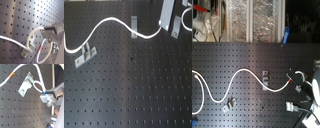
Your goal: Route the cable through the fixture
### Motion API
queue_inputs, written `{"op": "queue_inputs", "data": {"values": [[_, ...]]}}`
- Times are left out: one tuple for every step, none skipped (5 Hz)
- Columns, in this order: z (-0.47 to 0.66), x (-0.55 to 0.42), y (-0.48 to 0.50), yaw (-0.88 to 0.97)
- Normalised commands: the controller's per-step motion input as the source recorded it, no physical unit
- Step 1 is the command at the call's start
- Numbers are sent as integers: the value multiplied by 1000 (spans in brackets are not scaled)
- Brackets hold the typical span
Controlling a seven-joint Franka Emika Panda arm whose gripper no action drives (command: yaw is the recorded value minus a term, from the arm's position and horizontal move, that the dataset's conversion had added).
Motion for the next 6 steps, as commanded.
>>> {"op": "queue_inputs", "data": {"values": [[1,80,-159,0],[0,145,-120,0],[0,53,64,0],[0,170,152,0],[1,301,55,0],[4,333,44,0]]}}
